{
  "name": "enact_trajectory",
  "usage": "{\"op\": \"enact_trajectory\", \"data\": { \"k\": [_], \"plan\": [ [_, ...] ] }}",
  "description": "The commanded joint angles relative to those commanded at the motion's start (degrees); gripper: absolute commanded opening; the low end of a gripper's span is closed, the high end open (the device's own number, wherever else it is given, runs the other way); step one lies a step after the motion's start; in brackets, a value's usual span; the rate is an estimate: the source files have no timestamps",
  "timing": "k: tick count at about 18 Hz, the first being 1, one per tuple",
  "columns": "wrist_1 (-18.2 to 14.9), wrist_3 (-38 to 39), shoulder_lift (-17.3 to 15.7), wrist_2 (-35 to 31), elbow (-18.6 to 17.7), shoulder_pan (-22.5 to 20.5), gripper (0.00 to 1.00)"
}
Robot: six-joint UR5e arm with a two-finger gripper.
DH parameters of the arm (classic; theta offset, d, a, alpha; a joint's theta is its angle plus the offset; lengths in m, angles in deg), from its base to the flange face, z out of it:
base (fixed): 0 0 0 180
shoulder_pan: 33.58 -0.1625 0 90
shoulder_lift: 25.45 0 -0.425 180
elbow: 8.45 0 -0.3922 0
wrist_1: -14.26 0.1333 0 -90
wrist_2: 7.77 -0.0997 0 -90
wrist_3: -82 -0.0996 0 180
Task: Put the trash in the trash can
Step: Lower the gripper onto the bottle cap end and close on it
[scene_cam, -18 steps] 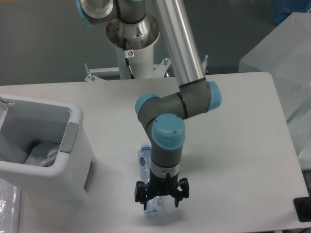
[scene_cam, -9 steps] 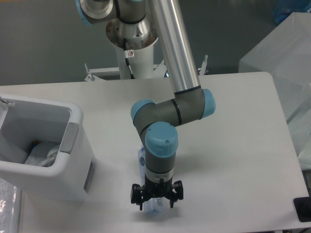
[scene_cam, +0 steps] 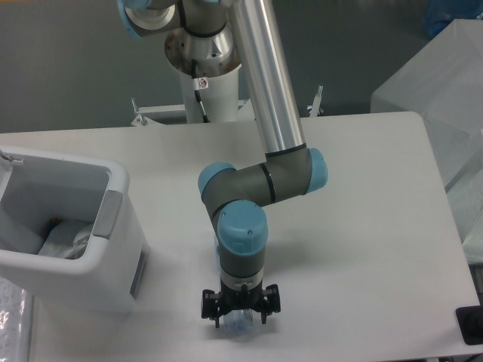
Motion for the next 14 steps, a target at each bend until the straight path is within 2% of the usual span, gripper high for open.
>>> {"op": "enact_trajectory", "data": {
  "k": [5, 14],
  "plan": [
    [0.1, -0.4, 0.5, -0.1, 0.0, 0.2, 1.0],
    [0.0, -0.5, 0.5, -0.5, 0.0, 0.2, 0.93]
  ]
}}
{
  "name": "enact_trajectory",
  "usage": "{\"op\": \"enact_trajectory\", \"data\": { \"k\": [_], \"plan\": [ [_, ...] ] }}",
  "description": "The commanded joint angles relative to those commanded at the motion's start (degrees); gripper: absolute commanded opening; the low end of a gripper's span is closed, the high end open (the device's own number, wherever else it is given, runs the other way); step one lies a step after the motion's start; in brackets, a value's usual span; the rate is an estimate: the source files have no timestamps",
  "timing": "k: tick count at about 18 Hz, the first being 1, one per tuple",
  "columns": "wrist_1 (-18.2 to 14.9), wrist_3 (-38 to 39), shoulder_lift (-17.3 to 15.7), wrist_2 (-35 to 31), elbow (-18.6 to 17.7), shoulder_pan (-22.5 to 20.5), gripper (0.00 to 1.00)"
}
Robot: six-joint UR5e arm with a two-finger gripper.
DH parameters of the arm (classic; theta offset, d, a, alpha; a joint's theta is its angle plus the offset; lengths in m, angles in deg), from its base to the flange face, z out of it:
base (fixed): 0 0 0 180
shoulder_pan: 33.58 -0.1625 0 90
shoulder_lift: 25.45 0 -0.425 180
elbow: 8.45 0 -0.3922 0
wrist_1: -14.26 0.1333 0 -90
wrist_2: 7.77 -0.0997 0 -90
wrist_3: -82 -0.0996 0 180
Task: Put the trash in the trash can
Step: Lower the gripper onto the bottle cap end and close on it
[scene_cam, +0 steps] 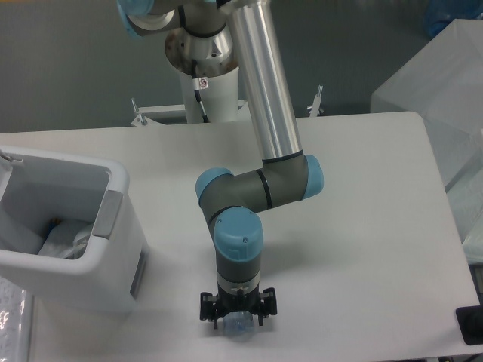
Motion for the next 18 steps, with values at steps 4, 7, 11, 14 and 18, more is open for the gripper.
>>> {"op": "enact_trajectory", "data": {
  "k": [4, 7, 11, 14, 18],
  "plan": [
    [0.1, 0.0, -0.1, -0.2, 0.0, 0.0, 0.9],
    [0.1, 0.0, 0.0, -0.3, 0.0, 0.0, 0.85],
    [0.1, 0.0, 0.0, -0.3, 0.0, 0.0, 0.82],
    [0.1, 0.0, -0.1, -0.3, 0.0, 0.0, 0.78],
    [0.1, 0.0, 0.0, -0.4, -0.1, 0.0, 0.74]
  ]
}}
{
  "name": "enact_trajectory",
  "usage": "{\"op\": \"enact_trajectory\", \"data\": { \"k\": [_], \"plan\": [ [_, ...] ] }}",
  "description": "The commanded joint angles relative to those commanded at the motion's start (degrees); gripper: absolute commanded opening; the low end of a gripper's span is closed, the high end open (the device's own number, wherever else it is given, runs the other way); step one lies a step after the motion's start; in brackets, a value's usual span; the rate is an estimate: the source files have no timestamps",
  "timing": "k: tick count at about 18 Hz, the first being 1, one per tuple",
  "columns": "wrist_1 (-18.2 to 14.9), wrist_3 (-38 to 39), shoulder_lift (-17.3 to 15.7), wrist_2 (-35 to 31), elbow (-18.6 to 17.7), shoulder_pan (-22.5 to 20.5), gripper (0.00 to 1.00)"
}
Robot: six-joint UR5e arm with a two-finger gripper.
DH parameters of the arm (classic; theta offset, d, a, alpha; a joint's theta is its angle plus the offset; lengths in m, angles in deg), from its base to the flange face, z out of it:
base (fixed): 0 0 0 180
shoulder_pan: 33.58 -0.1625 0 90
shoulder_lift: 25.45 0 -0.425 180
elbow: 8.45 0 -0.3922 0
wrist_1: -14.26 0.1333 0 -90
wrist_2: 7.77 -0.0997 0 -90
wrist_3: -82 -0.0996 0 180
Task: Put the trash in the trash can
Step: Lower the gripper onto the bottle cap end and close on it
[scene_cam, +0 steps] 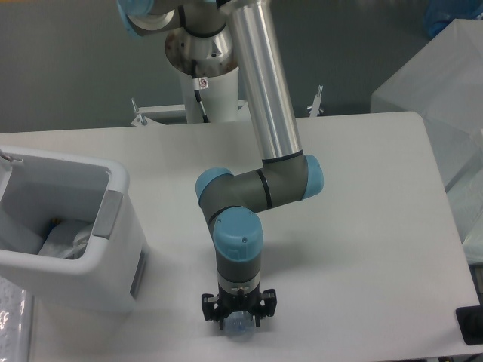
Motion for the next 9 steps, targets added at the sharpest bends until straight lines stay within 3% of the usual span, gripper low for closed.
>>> {"op": "enact_trajectory", "data": {
  "k": [9],
  "plan": [
    [0.1, -0.1, -0.2, -1.0, 0.2, 0.5, 0.67]
  ]
}}
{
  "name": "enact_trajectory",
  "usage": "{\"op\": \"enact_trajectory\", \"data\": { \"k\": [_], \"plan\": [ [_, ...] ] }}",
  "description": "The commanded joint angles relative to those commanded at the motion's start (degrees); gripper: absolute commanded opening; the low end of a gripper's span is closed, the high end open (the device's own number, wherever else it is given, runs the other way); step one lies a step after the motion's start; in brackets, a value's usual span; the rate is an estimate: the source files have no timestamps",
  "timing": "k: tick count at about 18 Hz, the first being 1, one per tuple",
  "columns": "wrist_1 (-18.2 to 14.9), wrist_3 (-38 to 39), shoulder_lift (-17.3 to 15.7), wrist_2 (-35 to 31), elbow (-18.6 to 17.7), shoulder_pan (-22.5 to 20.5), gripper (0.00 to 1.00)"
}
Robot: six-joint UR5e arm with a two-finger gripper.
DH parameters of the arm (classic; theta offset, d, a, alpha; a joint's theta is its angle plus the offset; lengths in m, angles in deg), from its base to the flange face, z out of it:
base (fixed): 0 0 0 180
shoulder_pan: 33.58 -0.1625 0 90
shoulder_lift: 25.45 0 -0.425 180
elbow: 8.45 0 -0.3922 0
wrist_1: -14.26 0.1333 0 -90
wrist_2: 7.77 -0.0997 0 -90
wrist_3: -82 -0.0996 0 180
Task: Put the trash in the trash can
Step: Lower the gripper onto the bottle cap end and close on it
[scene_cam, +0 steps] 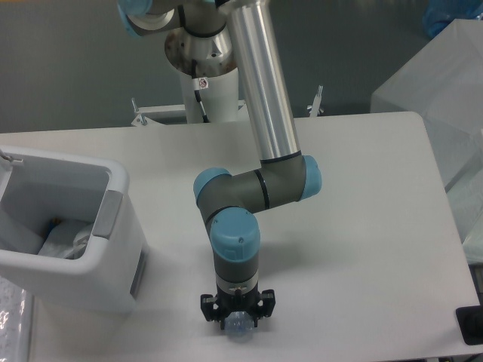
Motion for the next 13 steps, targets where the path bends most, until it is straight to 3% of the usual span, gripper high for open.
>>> {"op": "enact_trajectory", "data": {
  "k": [9, 13],
  "plan": [
    [0.0, -0.1, -0.4, 0.1, 0.2, -0.1, 0.63],
    [0.1, -0.2, -2.0, 0.4, 0.2, -0.2, 0.63]
  ]
}}
